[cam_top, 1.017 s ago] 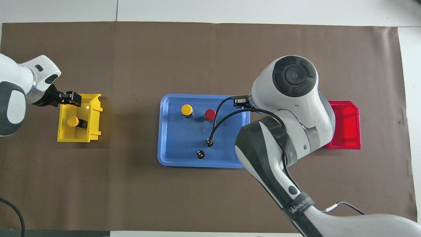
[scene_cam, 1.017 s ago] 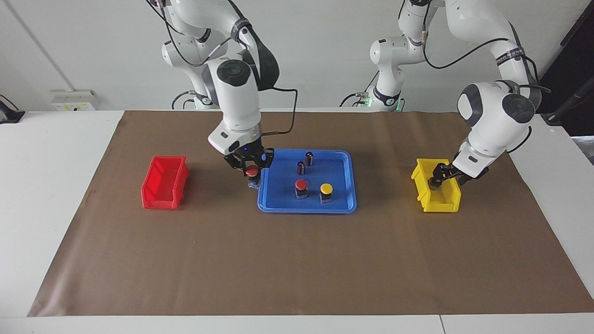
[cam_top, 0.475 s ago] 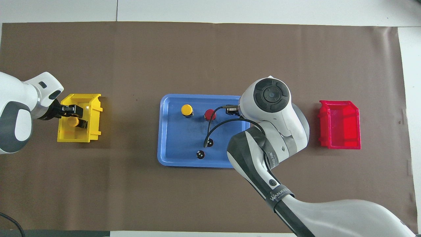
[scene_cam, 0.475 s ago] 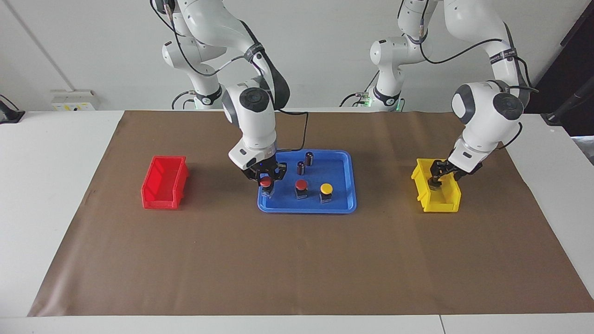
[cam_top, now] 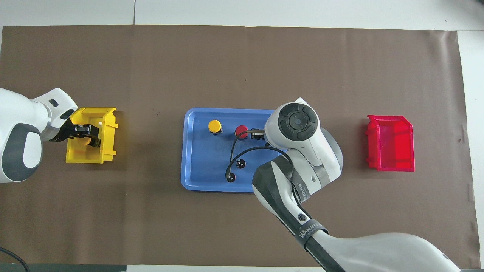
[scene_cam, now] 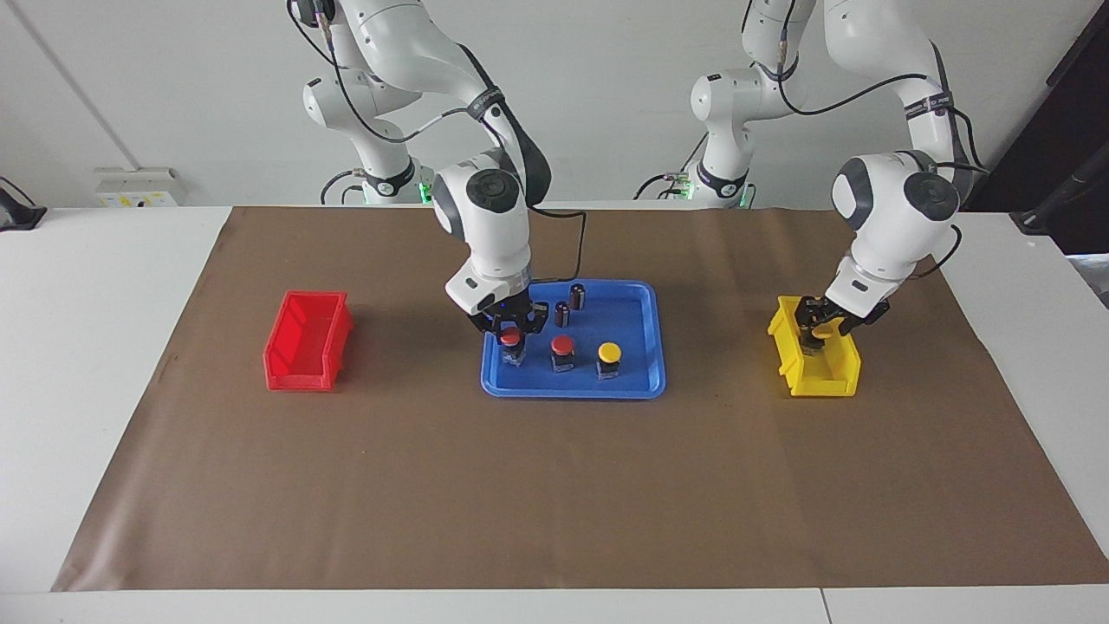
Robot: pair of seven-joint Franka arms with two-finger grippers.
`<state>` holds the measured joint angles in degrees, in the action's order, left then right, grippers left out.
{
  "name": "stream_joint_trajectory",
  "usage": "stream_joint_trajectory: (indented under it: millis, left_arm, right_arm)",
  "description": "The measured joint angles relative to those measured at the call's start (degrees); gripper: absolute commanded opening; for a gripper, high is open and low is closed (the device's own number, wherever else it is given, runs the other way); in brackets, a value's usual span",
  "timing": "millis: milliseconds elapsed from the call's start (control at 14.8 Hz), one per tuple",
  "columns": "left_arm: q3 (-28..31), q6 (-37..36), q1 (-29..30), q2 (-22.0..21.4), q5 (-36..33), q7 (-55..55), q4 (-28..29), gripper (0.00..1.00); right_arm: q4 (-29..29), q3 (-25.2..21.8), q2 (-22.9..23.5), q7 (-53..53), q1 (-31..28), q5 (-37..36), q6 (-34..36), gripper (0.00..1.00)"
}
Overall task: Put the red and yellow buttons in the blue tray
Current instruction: 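Place the second red button in the tray with the right gripper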
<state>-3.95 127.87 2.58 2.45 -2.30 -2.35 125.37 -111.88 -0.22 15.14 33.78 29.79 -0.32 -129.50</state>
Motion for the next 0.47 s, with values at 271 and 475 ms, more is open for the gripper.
stream_joint_trajectory:
  millis: [271, 475]
  left_arm:
    - [0.05, 1.58, 0.04, -0.1, 0.0, 0.02, 0.99, 0.63]
    - [0.07, 1.83, 0.07, -0.1, 0.0, 0.02, 1.52, 0.63]
  right_arm:
    - [2.68, -0.54, -0.12, 0.0, -0.57, -0.07, 1.98, 1.0]
    - [11.55, -0.86, -1.1, -0.93, -5.36, -0.54, 12.53, 1.0]
